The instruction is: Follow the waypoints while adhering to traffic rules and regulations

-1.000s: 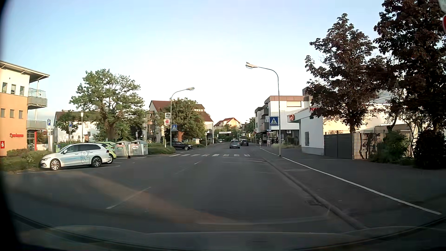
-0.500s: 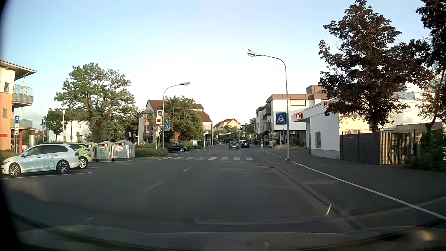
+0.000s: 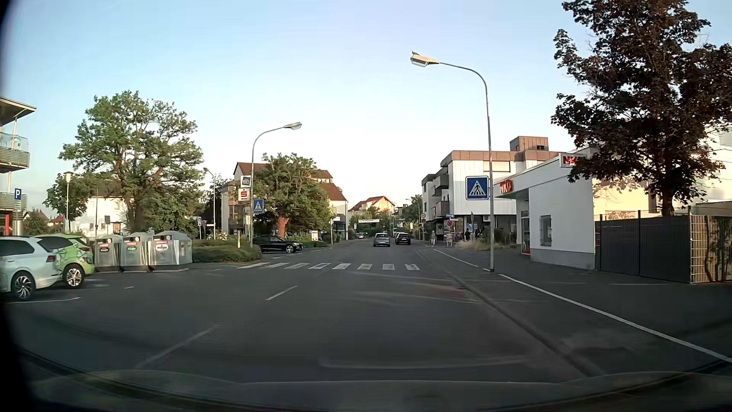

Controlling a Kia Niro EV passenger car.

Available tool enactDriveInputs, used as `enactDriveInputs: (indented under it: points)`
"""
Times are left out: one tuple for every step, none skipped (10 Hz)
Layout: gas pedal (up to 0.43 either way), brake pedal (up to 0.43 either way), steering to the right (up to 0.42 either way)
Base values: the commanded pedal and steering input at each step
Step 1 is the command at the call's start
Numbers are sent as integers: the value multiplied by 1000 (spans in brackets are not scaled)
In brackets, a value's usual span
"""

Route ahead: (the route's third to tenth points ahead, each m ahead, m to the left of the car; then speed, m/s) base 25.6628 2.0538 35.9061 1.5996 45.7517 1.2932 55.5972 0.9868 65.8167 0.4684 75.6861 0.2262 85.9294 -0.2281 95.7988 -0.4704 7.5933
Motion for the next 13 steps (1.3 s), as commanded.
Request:
enactDriveInputs:
  points:
    - [0, 30, -1]
    - [0, 30, -1]
    - [0, 30, -1]
    - [0, 30, 0]
    - [0, 30, 0]
    - [0, 30, 0]
    - [0, 30, 0]
    - [0, 30, 0]
    - [0, 30, 0]
    - [0, 30, 0]
    - [0, 30, -1]
    - [0, 30, 0]
    - [0, 30, 0]
